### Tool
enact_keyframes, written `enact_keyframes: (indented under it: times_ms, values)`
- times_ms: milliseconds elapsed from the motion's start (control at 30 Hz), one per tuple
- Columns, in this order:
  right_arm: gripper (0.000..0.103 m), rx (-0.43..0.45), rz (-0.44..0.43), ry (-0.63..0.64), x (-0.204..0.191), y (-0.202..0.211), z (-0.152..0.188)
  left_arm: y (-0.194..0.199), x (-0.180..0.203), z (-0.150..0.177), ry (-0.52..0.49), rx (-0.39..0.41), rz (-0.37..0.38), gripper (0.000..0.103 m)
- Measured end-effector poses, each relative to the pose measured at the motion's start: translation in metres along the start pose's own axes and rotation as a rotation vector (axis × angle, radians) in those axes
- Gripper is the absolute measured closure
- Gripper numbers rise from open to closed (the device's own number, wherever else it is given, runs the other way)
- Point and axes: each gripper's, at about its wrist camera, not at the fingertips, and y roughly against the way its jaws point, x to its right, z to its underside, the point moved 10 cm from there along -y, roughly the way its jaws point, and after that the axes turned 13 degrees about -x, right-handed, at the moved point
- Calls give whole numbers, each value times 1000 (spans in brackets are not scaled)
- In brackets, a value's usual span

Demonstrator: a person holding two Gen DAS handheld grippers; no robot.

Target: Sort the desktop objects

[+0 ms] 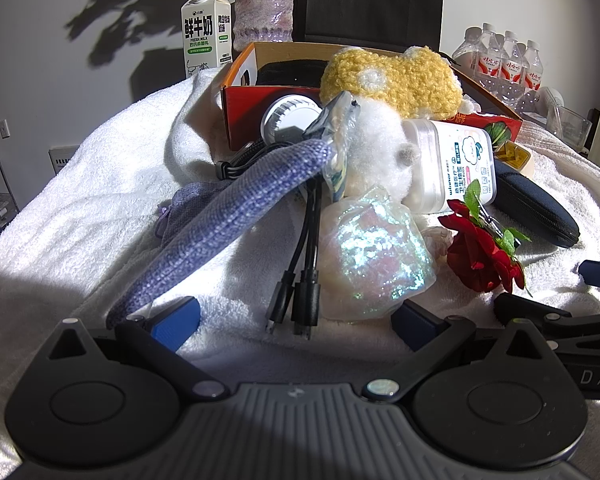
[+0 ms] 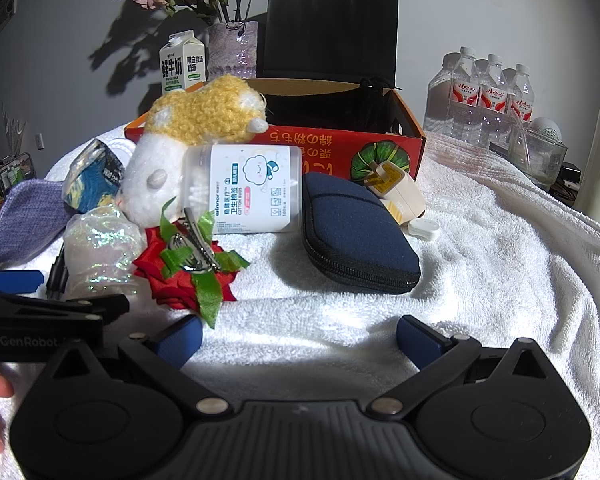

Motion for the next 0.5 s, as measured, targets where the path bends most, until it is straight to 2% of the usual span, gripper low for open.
enact_keyframes:
  times_ms: [500]
  values:
    - [0,-2,4,1,-1,-2,-2,3,2,1,-4,0,0,0]
